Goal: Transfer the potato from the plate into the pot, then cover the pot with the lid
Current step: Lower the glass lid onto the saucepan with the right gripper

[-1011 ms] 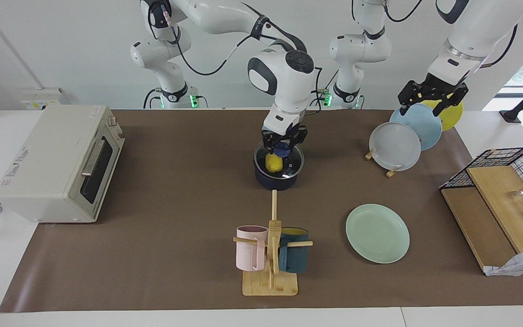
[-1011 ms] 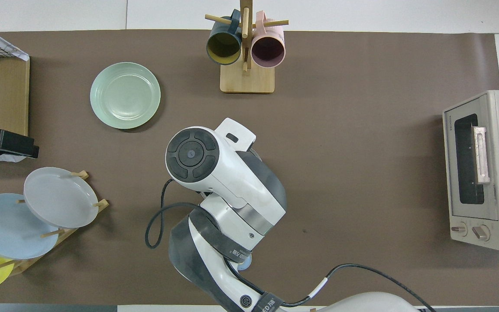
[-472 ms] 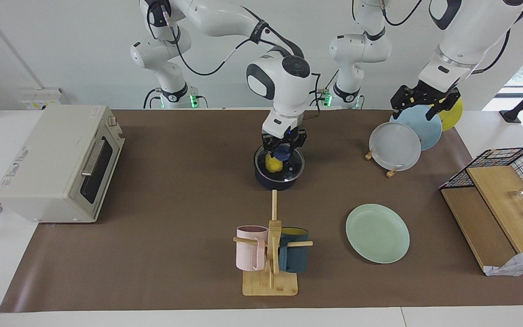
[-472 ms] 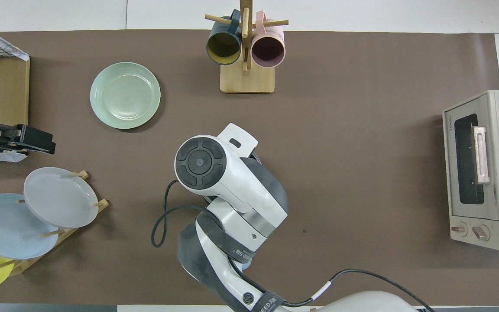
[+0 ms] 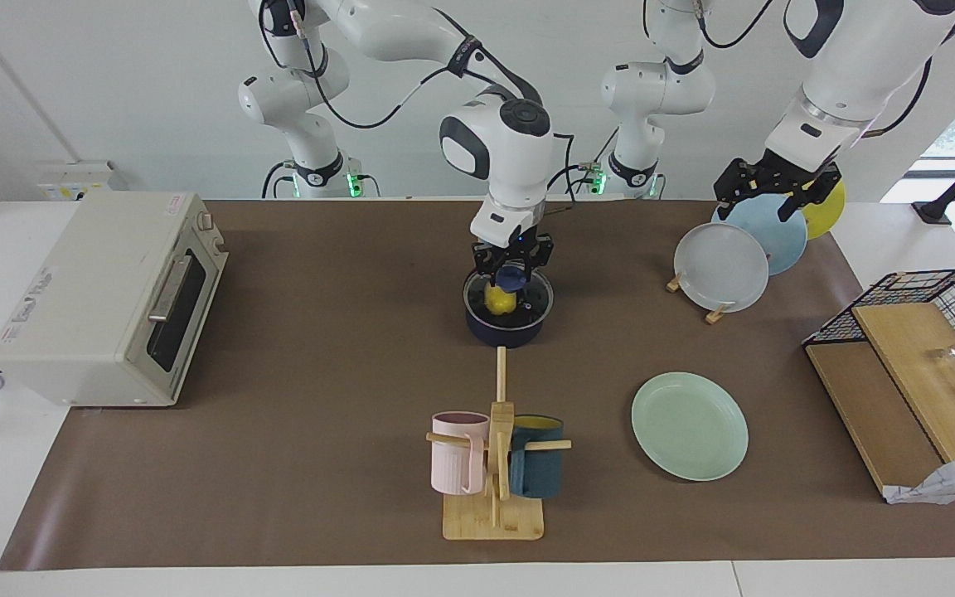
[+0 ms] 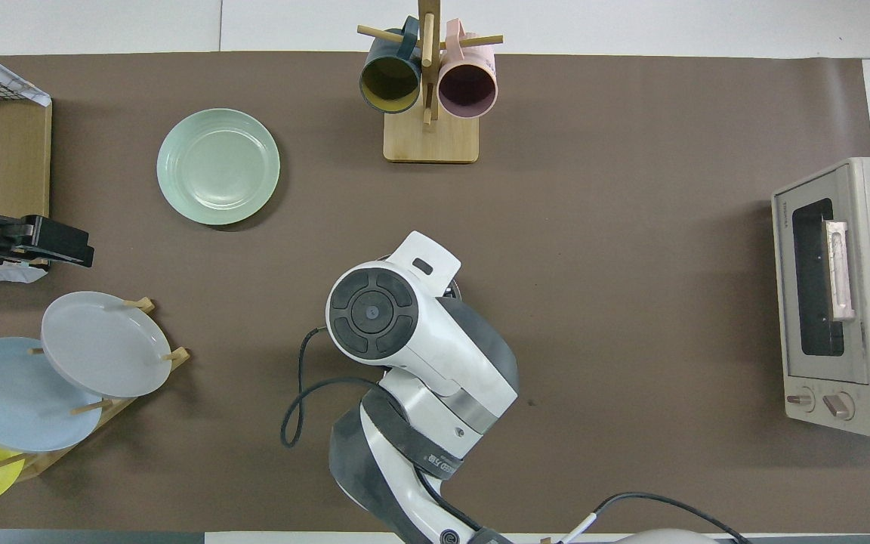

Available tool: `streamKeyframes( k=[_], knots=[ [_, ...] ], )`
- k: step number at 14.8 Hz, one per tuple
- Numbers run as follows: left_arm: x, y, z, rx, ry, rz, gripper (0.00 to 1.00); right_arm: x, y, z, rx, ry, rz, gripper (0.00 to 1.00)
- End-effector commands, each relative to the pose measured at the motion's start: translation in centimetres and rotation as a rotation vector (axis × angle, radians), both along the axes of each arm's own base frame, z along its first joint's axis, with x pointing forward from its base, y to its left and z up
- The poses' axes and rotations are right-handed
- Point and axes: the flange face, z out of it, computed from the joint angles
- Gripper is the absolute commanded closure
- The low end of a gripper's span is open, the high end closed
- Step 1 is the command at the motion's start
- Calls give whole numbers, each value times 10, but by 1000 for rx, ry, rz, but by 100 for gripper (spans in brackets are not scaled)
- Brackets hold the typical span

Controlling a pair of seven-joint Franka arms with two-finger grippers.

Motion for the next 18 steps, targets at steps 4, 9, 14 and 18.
streamKeyframes(
  k=[4,9,14,18],
  knots=[
    [10,15,2,26,-28,22,0,-2,-9,-4,63,106,-97,100],
    [9,16,-3,28,-10,27,0,-4,-8,-7,59,100,-79,100],
    [5,14,-3,27,3,32,0,-14,-9,-14,-1,61,-21,100],
    [4,10,2,0,-9,57,0,-15,-11,-22,-6,19,0,100]
  ],
)
